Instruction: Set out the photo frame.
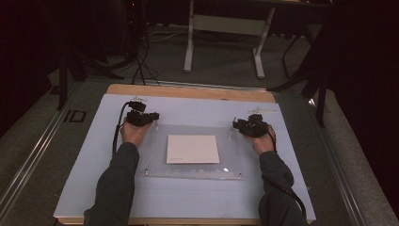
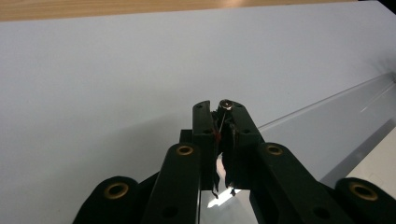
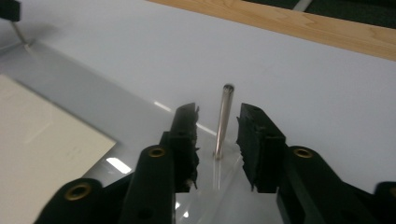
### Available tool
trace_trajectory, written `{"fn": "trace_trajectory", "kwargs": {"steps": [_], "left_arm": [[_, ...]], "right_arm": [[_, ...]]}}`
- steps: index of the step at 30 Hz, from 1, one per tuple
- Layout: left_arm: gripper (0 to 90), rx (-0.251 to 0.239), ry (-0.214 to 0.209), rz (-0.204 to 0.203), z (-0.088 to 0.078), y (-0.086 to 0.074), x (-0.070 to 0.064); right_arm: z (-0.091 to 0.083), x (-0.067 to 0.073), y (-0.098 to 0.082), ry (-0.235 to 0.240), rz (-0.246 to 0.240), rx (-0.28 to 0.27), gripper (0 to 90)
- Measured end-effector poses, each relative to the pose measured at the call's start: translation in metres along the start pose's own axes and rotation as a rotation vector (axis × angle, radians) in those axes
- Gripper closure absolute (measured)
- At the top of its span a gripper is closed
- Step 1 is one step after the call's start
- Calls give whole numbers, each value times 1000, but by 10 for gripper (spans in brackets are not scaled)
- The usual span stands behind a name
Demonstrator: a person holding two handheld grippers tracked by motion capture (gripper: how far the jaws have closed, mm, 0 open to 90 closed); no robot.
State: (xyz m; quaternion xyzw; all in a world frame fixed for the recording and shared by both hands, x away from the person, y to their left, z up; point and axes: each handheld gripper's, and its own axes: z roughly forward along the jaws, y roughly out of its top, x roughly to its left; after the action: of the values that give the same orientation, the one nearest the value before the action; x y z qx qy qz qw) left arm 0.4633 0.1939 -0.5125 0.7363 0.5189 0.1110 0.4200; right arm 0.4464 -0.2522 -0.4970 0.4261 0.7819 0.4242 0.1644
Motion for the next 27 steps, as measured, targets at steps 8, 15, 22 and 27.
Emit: {"fn": "trace_trajectory", "kwargs": {"steps": [8,15,22,27], "left_arm": [[844,5,-2,-15,1,1,1],[842,8,-2,-25,2,1,1],[841,7,-5,-43,3,1,2],[841,9,-1,-46,3,2,1]], "right_arm": [[-19,3,-27,-17,-57,2,597],[-24,3,-50,-18,-76,31,547],[-29,5,-67,-13,-135,41,455],[-31,4,-70,-22,-148,41,394]]}}
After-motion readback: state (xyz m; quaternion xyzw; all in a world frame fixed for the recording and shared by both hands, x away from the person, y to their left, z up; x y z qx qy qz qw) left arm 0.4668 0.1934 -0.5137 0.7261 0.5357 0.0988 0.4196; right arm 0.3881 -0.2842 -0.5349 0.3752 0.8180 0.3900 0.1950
